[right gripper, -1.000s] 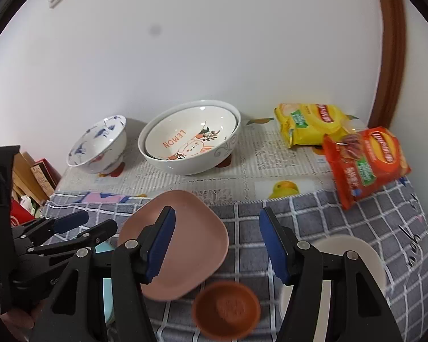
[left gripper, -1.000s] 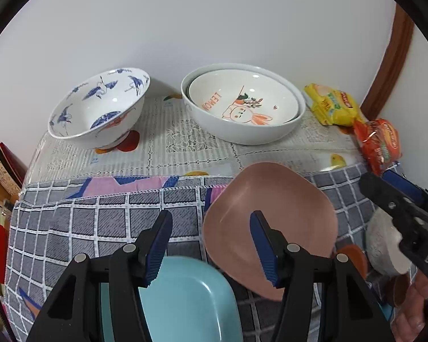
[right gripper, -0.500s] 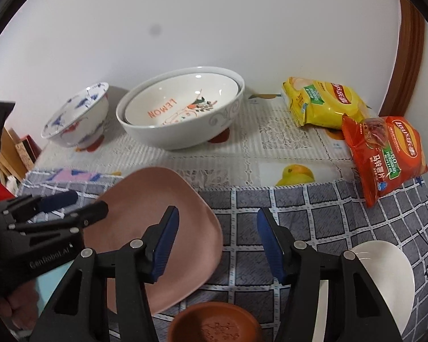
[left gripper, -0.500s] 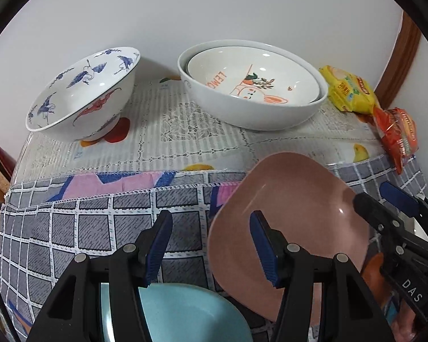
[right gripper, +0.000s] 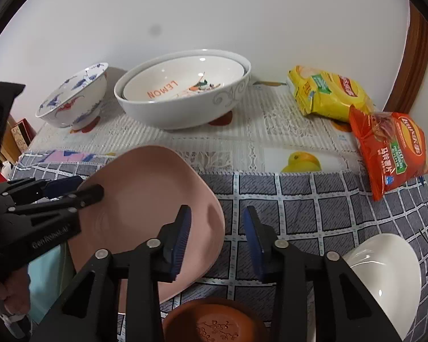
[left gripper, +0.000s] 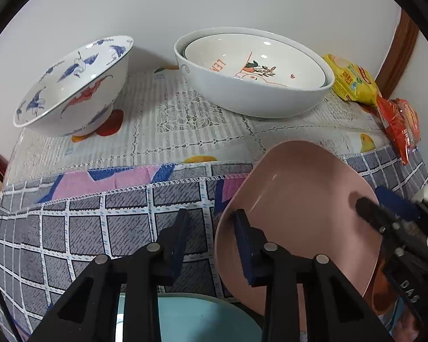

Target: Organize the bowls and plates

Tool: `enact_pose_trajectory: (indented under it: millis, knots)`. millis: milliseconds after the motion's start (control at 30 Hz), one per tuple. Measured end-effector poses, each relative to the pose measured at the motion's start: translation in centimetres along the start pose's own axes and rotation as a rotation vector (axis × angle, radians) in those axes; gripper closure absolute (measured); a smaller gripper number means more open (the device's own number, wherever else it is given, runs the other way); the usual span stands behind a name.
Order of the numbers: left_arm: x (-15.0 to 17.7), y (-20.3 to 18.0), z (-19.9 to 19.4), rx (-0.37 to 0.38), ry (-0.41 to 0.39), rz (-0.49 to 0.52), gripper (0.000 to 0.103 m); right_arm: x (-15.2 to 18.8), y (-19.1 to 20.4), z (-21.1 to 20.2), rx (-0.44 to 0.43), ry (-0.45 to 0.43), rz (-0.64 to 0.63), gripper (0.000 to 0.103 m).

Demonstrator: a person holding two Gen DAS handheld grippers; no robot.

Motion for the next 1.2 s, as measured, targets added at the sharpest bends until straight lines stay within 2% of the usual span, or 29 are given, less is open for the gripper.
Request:
enact_pose_trajectory:
  millis: [67, 200, 367, 433, 667, 767, 800, 933, 1033, 1200]
  knots:
    - [0.1, 0.0, 0.0, 0.018, 0.003, -0.009, 0.08, 0.4, 0.2, 0.3, -0.003, 0.016, -0.005, 0.074]
    - [0.3, -0.1, 0.0, 0.003, 0.001, 0.009, 0.08, 0.7, 0.2, 0.8, 0.008, 0.026, -0.008, 0.08]
    - [0.3, -0.4, 0.4, 0.012, 0.006, 0.003, 0.081, 0.7, 0.2, 0.7, 0.004, 0.021, -0.006, 0.08]
    - [0.2, -0.5, 0.5, 0.021, 0.006, 0.003, 0.084, 0.7, 0.1, 0.8, 0.013, 0.017, -0.006, 0.081]
    - [0.2, -0.8, 0.7, 0.041, -0.005, 0.005, 0.087, 1.0, 0.4, 1.3, 0.026, 0.02, -0.005, 0.093]
    - [0.2, -0.7, 0.7, 0.046, -0.003, 0.002, 0.087, 1.1, 0.4, 1.3, 0.033, 0.021, -0.01, 0.093]
    - [0.2, -0.6, 0.7, 0.043, 0.001, 0.004, 0.085, 1.2, 0.5, 1.4, 0.031, 0.028, -0.015, 0.092]
    - [0.3, -0.7, 0.9, 0.033, 0.011, 0.024, 0.083, 1.3, 0.6, 1.5, 0.036, 0.027, -0.021, 0.085]
    - [0.3, -0.8, 1.0, 0.038, 0.011, 0.025, 0.083, 1.2, 0.6, 1.5, 0.022, 0.018, -0.011, 0.09]
    - [0.2, -0.6, 0.6, 0.068, -0.016, -0.008, 0.087, 0.8, 0.3, 1.1, 0.047, -0.021, 0.013, 0.092]
Point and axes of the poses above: each gripper's, at about its wrist camera, not at the fingertips, and z roughly the way its jaws point, y to its left, x to its underside, the point moved 9 cm from there along z, roughly the way its jaws point, and after that the axes turned 13 degrees about x, right-handed, at the moved point
